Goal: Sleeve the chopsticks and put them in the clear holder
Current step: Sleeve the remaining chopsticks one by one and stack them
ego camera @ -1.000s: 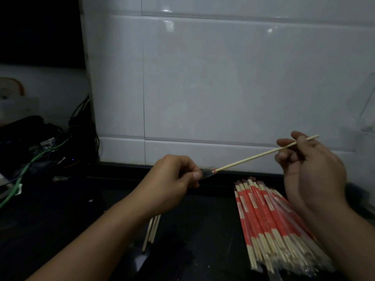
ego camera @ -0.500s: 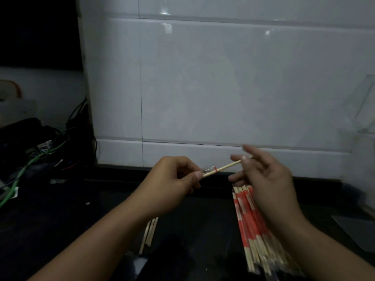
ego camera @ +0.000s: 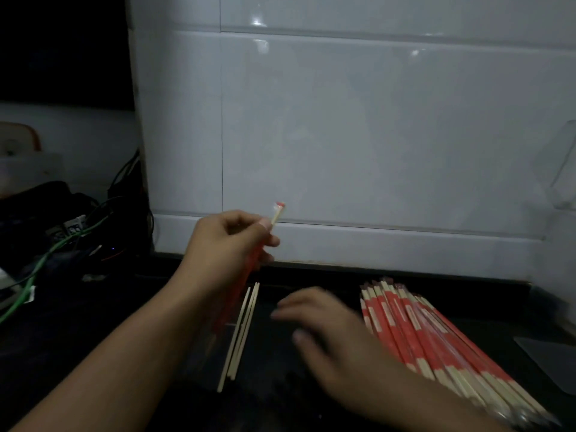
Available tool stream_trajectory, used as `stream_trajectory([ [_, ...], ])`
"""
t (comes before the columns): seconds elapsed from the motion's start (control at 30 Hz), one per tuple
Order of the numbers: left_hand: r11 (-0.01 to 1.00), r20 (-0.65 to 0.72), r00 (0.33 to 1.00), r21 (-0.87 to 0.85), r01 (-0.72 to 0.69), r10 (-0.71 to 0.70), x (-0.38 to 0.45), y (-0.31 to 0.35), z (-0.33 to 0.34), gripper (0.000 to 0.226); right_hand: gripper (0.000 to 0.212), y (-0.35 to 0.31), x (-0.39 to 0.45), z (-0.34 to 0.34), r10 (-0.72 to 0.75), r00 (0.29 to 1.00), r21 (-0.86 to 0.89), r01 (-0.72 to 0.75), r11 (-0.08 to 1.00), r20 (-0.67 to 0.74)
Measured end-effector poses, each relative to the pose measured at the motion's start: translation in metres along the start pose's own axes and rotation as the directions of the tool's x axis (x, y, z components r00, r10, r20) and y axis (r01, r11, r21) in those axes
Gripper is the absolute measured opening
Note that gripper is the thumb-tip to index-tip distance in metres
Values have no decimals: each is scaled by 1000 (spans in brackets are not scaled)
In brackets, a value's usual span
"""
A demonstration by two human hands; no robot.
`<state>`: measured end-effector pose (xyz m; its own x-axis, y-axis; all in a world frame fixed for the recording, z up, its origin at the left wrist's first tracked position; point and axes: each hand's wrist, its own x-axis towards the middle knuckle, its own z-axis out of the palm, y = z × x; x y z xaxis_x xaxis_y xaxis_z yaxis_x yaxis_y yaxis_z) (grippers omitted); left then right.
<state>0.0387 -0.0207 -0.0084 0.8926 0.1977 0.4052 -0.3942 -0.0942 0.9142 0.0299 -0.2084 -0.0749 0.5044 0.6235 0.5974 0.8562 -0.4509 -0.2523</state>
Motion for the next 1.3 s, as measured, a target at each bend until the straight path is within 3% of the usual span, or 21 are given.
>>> stream_trajectory([
  [0.07, 994, -54, 998, -105, 38, -44, 3, 3, -4, 12, 47, -11, 4, 17, -56, 946, -65, 81, 995, 318],
  [0.1, 987, -66, 996, -151, 53, -63, 4, 3, -5, 13, 51, -14, 7, 22, -46, 909, -95, 94, 991, 414],
  [0.17, 977, -69, 994, -201, 66, -81, 5, 3, -7, 13, 58, -17, 13, 23, -28, 879, -130, 102, 986, 476],
  [0.4, 971, -92, 993, -235, 48, -71, 7, 3, -6, 13, 69, -16, 16, 27, -41, 875, -195, 153, 969, 483],
  [0.63, 977, -96, 993, -207, 51, -73, 8, -1, -7, 13, 53, -11, 15, 22, -139, 888, -183, 240, 953, 439],
  [0.73, 978, -25, 995, -188, 90, -96, 6, -2, -3, 14, 38, -8, 15, 21, -223, 868, -173, 328, 929, 444],
  [0.87, 976, 79, 991, -186, 117, -104, 2, -2, 0, 17, 16, -8, 15, 8, -264, 871, -37, 306, 951, 413],
  [1.03, 978, 132, 985, -161, 134, -114, 0, 3, 1, 17, 18, -8, 9, 4, -304, 877, -59, 350, 935, 372],
  [1.1, 987, 126, 987, -115, 112, -98, -1, 3, 2, 11, 28, -6, 10, 9, -295, 923, -50, 316, 947, 247],
  [1.17, 998, 126, 990, -26, 60, -56, -2, 1, 2, 8, 33, -6, 12, 3, -228, 965, 12, 232, 973, -132],
  [1.23, 998, 160, 987, 69, 12, -23, -2, -1, 3, 9, 30, -7, 14, -18, -39, 855, 150, 136, 979, -517],
  [1.3, 992, 209, 978, 129, -2, -25, -3, -4, 4, 9, 34, -5, 15, -48, 202, 683, 340, 72, 938, -702],
])
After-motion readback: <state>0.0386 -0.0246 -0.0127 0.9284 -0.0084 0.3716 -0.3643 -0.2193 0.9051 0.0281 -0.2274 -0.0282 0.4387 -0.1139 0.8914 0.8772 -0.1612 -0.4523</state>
